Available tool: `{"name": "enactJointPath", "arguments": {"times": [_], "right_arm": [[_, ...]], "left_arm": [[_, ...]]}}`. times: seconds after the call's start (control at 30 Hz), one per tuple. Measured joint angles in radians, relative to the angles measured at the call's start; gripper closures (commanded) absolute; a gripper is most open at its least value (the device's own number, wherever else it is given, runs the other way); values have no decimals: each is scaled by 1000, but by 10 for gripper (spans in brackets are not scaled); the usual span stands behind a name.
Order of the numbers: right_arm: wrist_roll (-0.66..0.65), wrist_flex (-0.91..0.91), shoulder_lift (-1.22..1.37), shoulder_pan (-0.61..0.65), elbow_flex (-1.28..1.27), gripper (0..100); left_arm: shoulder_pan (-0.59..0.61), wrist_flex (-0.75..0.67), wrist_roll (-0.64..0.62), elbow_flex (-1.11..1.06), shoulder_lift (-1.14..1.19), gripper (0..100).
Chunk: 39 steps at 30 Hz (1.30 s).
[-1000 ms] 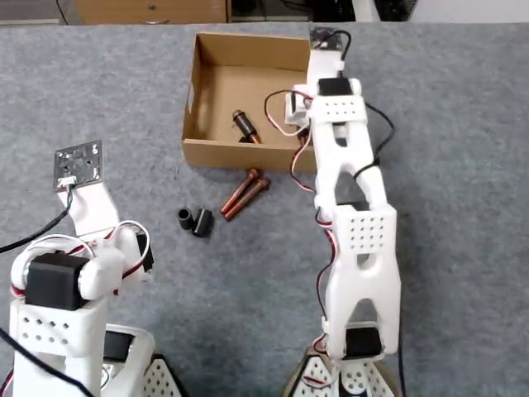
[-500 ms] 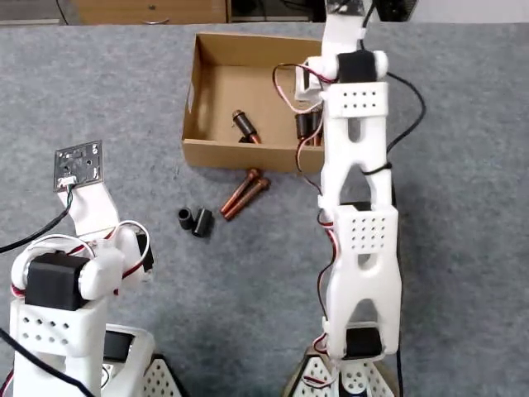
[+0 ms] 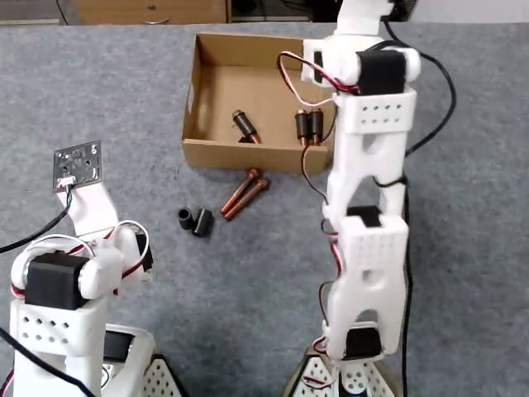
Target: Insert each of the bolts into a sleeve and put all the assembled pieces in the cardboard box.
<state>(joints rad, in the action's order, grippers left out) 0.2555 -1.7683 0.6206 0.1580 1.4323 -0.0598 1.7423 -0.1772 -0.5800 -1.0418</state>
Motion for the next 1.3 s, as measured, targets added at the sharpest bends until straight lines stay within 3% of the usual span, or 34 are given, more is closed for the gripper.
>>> {"name": "enactJointPath", "arguments": {"times": [0.17,0.43,0.6,0.87,1.03,1.3], "right_arm": [[0,0,-267,81,-245,868],[0,0,-712,319,-769,868],[14,0,-893,443,-961,868],[334,20,-953,483,-1195,868],[568,133,-876,485,-1379,868],[755,327,-715,485,-1467,868]], "left_arm": [[0,0,0,-2,0,981],[0,0,0,-2,0,981],[0,0,0,-29,0,981],[0,-6,0,-71,0,981],[11,-6,-11,-71,0,981],[226,-6,-84,-72,0,981]]}}
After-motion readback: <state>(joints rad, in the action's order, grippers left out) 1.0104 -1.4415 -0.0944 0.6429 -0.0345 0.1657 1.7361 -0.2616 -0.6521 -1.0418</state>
